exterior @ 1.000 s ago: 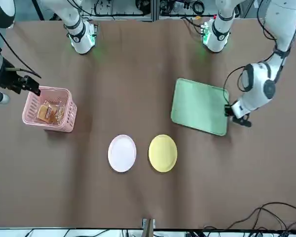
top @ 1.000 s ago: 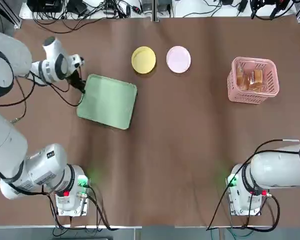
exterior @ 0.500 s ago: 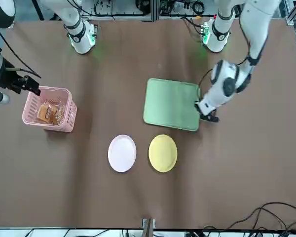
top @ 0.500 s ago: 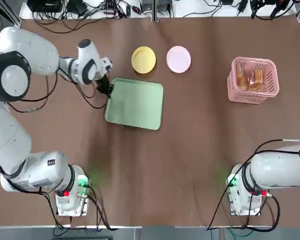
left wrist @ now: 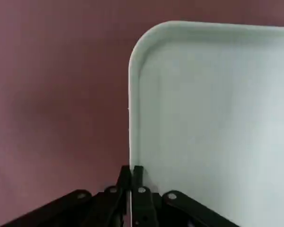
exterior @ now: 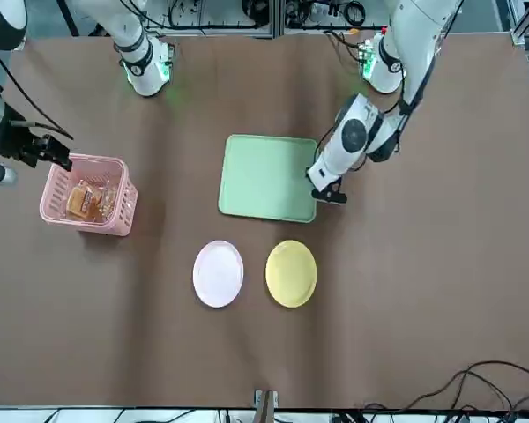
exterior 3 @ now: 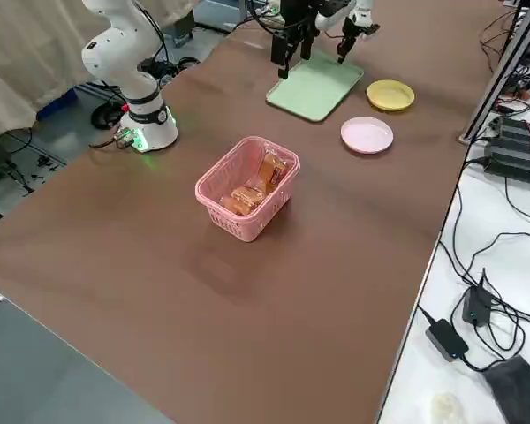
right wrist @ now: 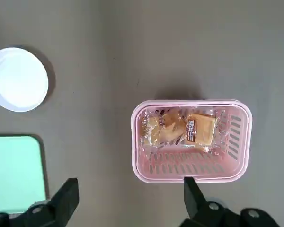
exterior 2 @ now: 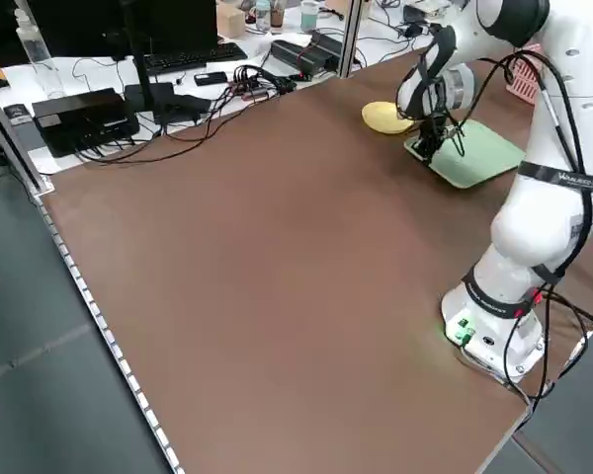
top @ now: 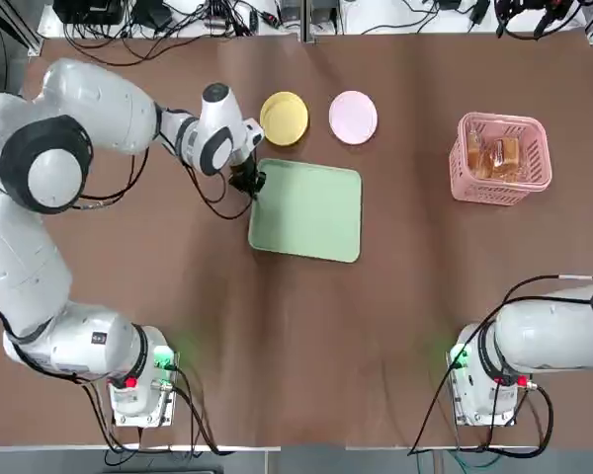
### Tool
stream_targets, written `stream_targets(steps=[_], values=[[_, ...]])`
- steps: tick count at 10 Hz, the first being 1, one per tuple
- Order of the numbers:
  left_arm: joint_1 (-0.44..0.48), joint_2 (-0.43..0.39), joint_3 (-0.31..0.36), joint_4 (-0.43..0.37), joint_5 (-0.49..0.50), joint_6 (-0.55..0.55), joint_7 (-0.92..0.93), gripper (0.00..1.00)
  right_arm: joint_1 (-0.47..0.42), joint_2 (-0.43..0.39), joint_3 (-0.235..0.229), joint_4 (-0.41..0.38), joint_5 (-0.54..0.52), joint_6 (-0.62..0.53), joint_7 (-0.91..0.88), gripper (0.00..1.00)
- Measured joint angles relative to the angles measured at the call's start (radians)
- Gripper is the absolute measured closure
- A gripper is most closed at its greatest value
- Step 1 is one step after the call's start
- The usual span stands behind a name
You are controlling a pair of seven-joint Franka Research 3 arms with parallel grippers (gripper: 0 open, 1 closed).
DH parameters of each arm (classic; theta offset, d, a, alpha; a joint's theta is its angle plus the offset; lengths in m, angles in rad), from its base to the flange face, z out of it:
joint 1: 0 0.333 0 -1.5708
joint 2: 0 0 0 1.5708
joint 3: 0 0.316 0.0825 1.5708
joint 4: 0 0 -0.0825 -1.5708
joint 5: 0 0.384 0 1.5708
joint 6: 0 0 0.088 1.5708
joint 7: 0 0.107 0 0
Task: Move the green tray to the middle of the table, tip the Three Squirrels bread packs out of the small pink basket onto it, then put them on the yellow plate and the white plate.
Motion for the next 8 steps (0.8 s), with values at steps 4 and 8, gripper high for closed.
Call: stream_targets(steps=[4,8], values=[[-0.008,0.04,0.002,0.04,0.0,0.0,-0.009,0.95,0.001,0.0,0.001,-0.014,0.0,0.0,0.0,0.04],[-0.039,0.045,0.001,0.083,0.0,0.0,-0.052,0.86,0.005,-0.007,0.006,-0.078,0.0,0.03,0.0,0.05]])
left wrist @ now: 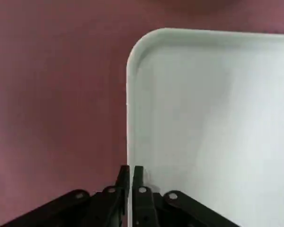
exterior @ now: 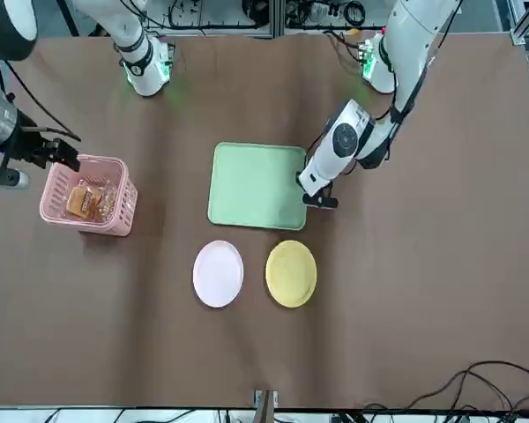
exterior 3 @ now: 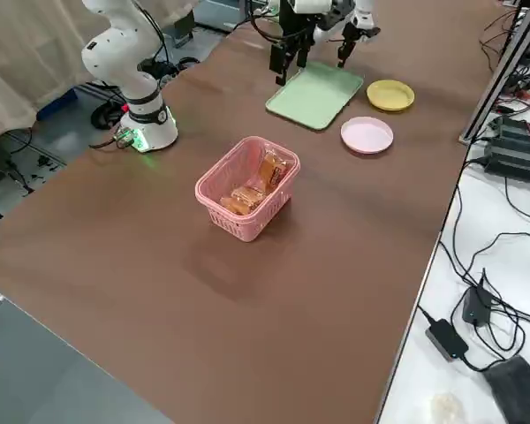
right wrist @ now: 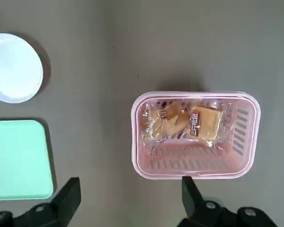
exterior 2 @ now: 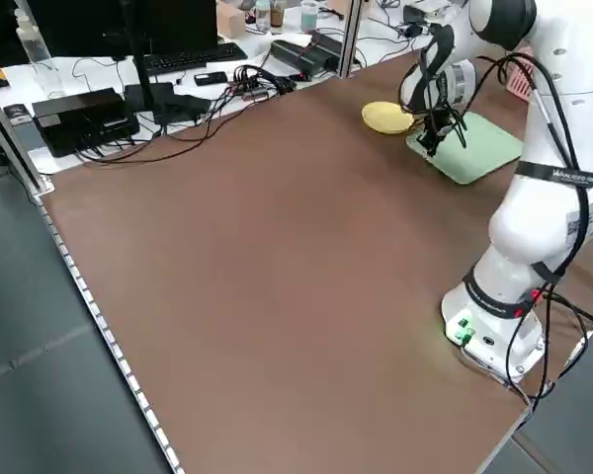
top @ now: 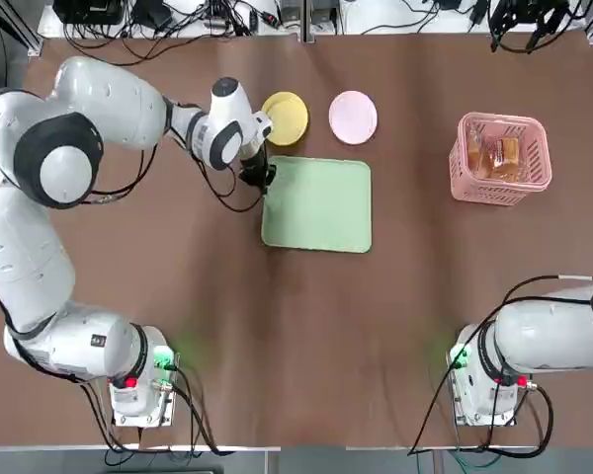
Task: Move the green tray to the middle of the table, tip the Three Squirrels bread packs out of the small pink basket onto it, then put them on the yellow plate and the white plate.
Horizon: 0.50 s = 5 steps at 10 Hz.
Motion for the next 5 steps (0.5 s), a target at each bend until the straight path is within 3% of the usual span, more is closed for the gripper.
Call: stream_targets(steps=[3,5], values=[[0.018,-0.008,0.018,0.071,0.0,-0.046,-0.001,0.42,0.016,-0.049,0.007,-0.151,0.0,0.131,0.0,0.05],[0.092,-0.071,0.042,0.182,0.0,-0.205,0.057,0.13,0.037,-0.083,0.007,-0.264,0.0,0.211,0.0,0.05]])
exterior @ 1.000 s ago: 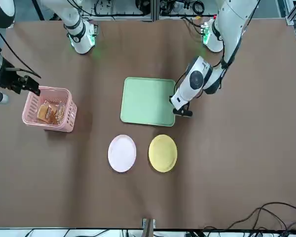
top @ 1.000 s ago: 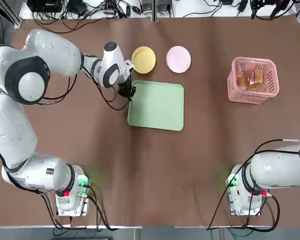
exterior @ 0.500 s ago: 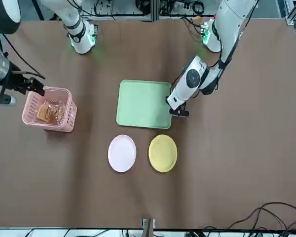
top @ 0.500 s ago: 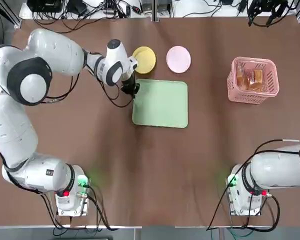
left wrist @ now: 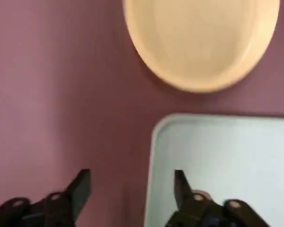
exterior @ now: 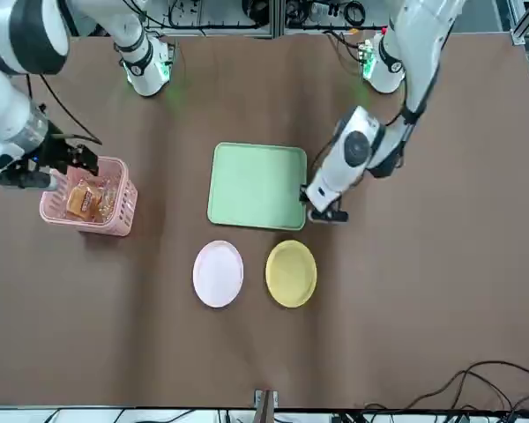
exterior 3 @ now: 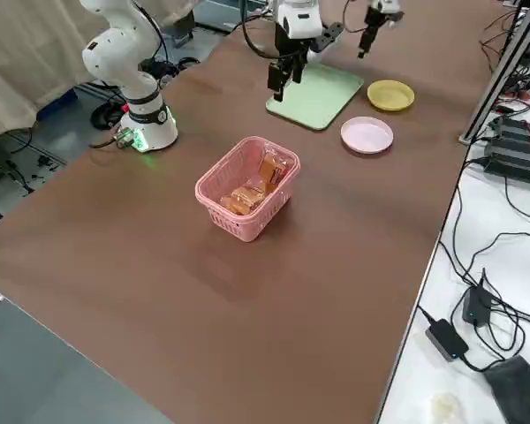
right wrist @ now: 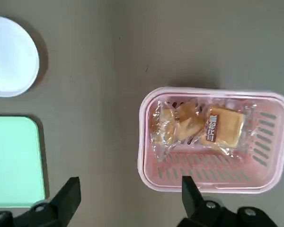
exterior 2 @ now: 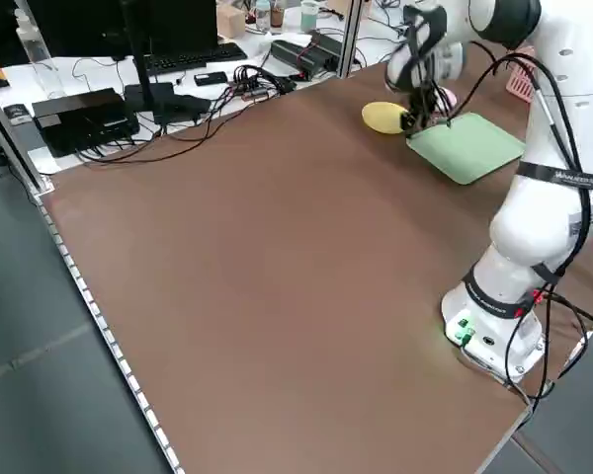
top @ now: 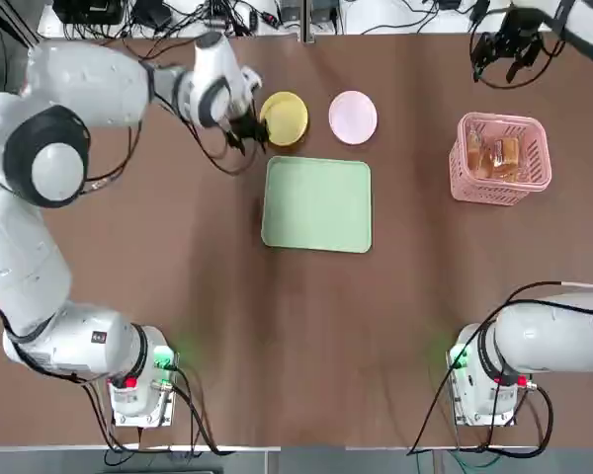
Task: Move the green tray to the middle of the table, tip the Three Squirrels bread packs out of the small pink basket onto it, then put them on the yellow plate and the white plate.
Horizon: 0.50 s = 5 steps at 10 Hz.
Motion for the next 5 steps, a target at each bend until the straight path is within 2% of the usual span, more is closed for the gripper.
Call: stream_targets(steps=[1,3,5], values=[[0.056,-0.038,0.004,0.075,0.0,-0.116,0.051,0.01,0.011,-0.017,0.001,-0.062,0.0,0.049,0.001,0.05],[0.153,-0.079,0.009,0.265,0.033,-0.37,0.189,0.0,0.014,-0.032,-0.001,-0.168,0.0,0.146,0.001,0.05],[0.218,-0.084,0.011,0.436,0.064,-0.55,0.227,0.0,0.012,-0.034,-0.004,-0.207,0.0,0.165,0.001,0.05]])
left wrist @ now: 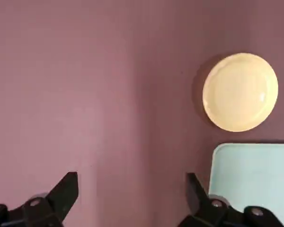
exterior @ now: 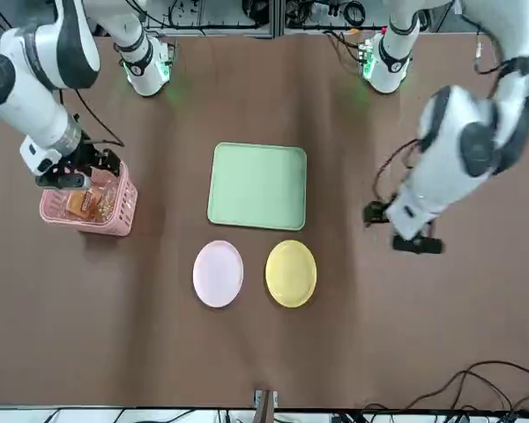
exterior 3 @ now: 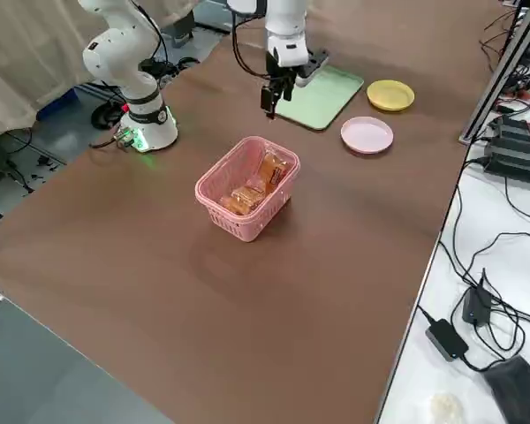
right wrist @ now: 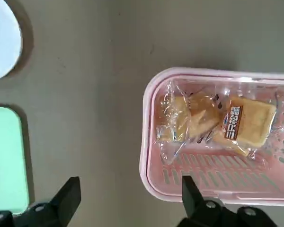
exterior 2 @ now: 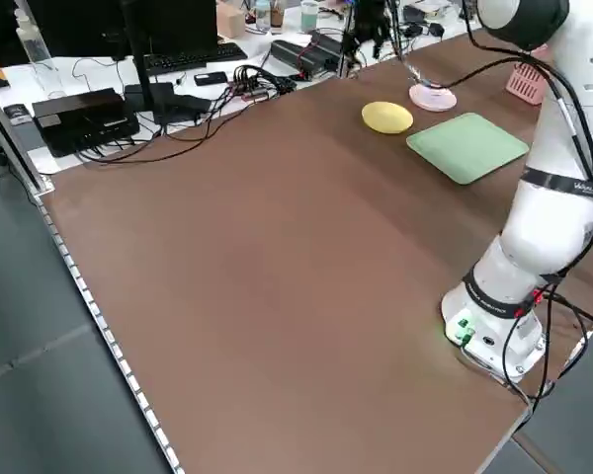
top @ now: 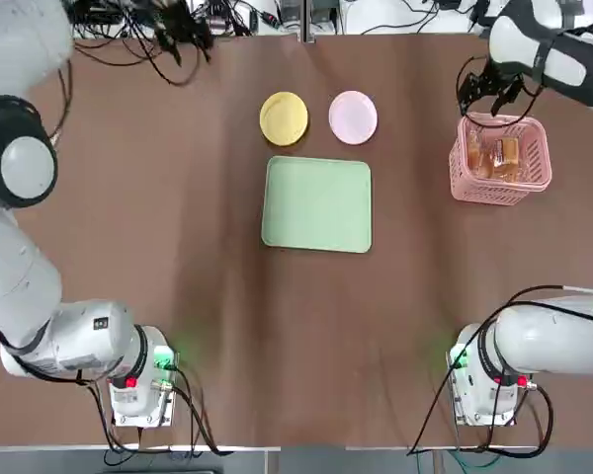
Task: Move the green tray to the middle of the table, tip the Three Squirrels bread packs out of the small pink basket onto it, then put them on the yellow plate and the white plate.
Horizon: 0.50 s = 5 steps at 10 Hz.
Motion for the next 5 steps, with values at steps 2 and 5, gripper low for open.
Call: stream_targets(steps=[2,5], values=[[0.04,0.0,0.001,0.125,0.077,-0.112,0.043,0.0,-0.005,0.0,-0.002,-0.029,0.0,0.043,0.0,0.05],[0.062,0.0,-0.001,0.176,0.098,-0.127,0.047,0.0,-0.007,0.057,-0.002,-0.055,0.0,0.148,0.0,0.05]])
